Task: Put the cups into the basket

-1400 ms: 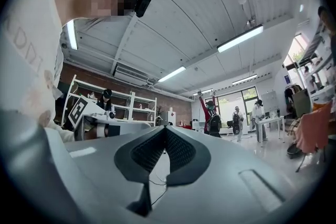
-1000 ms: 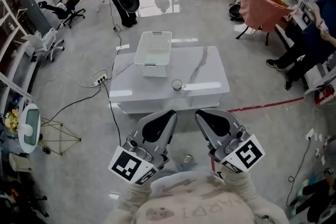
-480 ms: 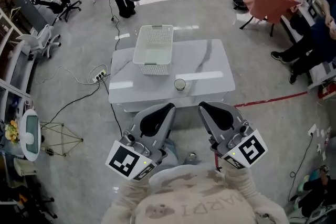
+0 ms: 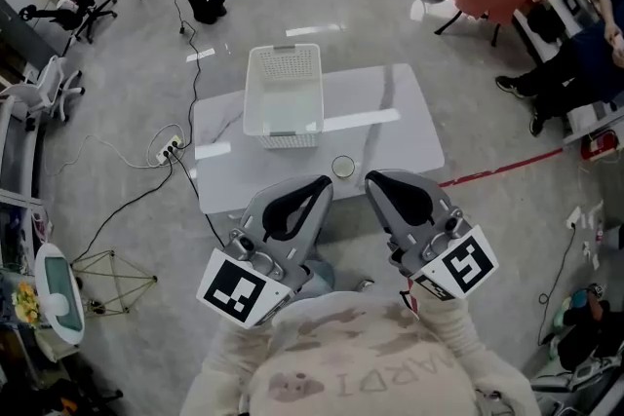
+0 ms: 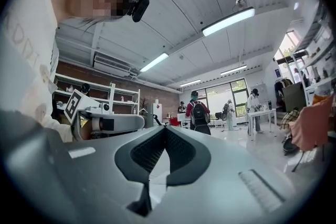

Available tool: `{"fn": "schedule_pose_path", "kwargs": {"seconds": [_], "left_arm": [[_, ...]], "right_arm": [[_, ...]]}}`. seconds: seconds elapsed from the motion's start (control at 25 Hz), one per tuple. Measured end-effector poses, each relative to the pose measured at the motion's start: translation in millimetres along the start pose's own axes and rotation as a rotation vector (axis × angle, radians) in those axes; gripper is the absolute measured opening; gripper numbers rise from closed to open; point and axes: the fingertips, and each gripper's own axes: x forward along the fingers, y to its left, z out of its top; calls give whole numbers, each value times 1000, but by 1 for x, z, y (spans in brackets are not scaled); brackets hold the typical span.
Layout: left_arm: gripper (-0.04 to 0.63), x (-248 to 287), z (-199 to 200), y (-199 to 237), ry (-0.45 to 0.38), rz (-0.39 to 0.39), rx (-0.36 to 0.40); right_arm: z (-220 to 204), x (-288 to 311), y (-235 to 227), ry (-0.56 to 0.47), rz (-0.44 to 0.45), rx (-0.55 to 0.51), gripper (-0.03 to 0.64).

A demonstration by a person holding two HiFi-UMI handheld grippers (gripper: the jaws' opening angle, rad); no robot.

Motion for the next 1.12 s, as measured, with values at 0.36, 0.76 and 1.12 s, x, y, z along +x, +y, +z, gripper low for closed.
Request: {"fn": "schedule_pose_path", "kwargs": {"seconds": [0.36,0.76,1.12], "left_arm": [[0,7,-19,76,51,-118,26],[0,67,-49,91,73,-189,-12],[0,122,-94,113,122,-162,-54]], "right_arm": [[-26,78,-18,60,-78,-18,25],[-86,76,-91,235,-140,9,25],[-205,79,-159,474,-84,43,35]]}}
